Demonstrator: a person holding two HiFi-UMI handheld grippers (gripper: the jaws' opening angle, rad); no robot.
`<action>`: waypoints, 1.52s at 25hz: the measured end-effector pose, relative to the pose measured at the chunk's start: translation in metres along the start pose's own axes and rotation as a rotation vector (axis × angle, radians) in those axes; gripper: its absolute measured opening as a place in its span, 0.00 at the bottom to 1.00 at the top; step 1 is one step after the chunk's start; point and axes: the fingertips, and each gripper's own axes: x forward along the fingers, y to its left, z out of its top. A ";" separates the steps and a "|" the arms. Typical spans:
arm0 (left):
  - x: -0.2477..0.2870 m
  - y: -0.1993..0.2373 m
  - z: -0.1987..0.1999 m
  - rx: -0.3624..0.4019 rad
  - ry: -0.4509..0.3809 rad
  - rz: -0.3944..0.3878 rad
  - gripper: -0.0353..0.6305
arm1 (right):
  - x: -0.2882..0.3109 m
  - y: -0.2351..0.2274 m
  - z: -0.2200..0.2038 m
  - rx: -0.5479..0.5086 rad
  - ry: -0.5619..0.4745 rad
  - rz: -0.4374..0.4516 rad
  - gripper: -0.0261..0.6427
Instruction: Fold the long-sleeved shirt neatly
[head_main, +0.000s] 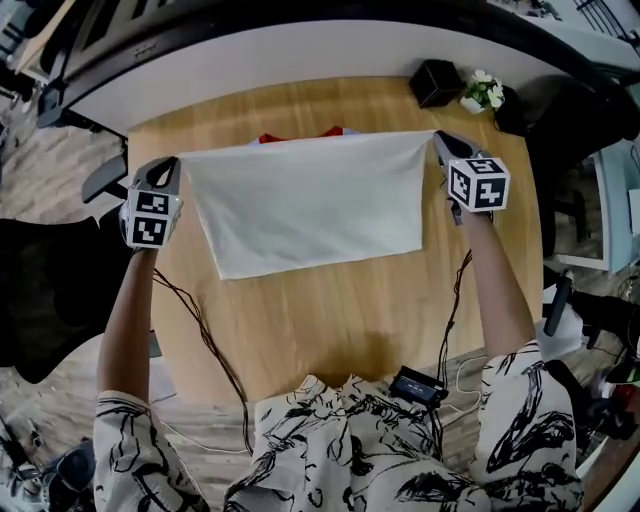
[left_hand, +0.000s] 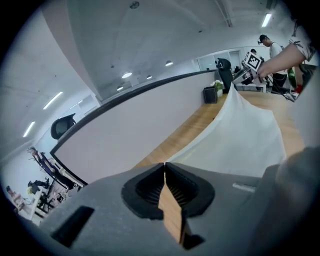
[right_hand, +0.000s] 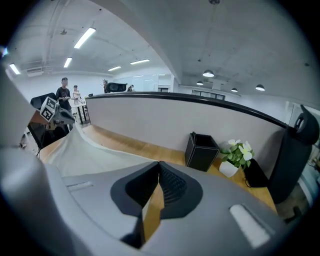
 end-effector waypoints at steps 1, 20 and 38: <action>0.012 0.002 -0.003 0.005 0.008 -0.004 0.07 | 0.012 -0.001 -0.003 -0.006 0.013 -0.003 0.06; 0.116 -0.003 -0.059 0.056 0.167 -0.045 0.07 | 0.128 -0.015 -0.069 -0.084 0.225 -0.039 0.06; 0.091 0.047 -0.085 -0.342 0.131 0.055 0.19 | 0.121 -0.064 -0.063 0.301 0.168 -0.066 0.22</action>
